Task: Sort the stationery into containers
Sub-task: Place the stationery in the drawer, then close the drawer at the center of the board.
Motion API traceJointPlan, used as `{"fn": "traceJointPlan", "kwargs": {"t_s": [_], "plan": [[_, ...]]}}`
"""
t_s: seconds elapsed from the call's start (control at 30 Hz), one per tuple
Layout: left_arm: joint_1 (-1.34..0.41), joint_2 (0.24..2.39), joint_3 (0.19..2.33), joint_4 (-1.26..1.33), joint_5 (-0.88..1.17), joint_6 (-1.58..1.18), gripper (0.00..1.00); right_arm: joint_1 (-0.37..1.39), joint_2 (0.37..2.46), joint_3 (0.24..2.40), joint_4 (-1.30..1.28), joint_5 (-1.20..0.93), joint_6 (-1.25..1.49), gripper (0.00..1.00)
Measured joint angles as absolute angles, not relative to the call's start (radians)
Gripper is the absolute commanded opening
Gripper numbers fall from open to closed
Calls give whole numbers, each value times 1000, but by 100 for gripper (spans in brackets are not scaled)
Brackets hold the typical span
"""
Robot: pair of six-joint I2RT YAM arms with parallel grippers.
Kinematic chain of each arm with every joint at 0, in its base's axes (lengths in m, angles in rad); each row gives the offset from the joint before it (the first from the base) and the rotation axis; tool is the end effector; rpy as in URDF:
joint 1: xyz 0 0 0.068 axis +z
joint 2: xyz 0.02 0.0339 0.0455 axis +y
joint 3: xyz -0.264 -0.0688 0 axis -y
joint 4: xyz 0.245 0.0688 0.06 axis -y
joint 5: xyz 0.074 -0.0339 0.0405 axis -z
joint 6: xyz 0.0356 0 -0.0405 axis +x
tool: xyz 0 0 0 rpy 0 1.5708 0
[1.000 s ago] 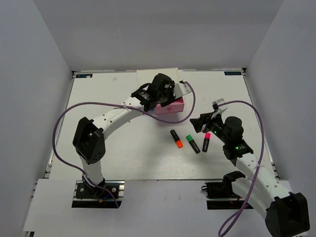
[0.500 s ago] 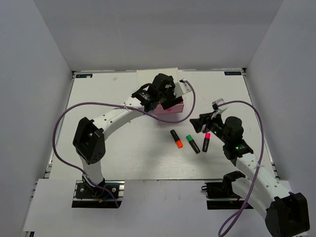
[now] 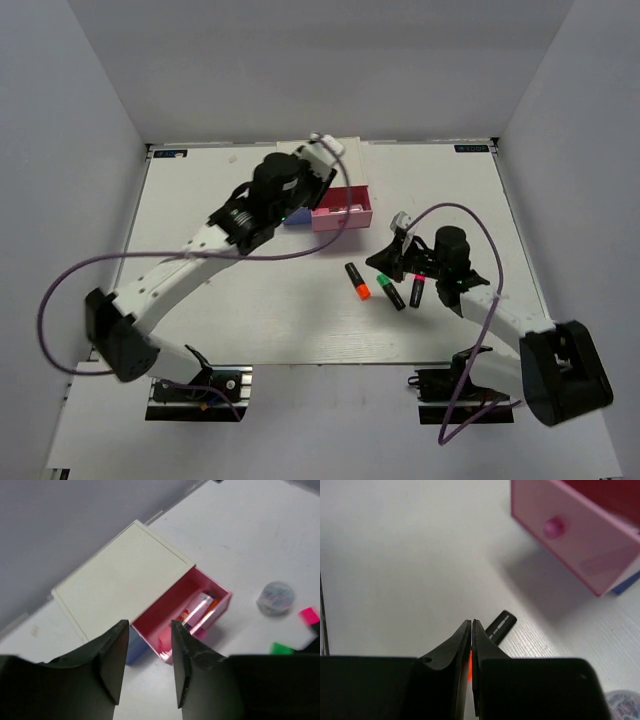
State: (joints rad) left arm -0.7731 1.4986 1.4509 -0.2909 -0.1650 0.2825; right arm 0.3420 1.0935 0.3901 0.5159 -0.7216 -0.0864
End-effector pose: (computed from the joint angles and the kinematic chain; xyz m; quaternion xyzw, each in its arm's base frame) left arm 0.2556 -0.2413 0.3888 0.3685 0.7267 -0.0746 0.5750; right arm 0.2025 0.0971 0.2165 -0.3732 0.6563 0.3457 0.5572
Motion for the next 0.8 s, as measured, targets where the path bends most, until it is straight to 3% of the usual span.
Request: {"fn": "traceJointPlan", "kwargs": {"t_s": [0.07, 0.1, 0.17, 0.47, 0.8], "plan": [[-770, 1361, 1333, -239, -198, 166, 66, 343, 1188, 436, 493, -773, -154, 9], [-767, 1294, 1277, -224, -216, 113, 76, 343, 1232, 466, 490, -788, -184, 10], [-767, 1175, 1156, -184, -260, -7, 81, 343, 1301, 530, 481, -795, -242, 10], [-761, 826, 630, -141, -377, -527, 89, 356, 1555, 811, 456, -691, -437, 13], [-761, 685, 465, -107, -408, -825, 90, 407, 1685, 889, 400, -567, -525, 16]]}}
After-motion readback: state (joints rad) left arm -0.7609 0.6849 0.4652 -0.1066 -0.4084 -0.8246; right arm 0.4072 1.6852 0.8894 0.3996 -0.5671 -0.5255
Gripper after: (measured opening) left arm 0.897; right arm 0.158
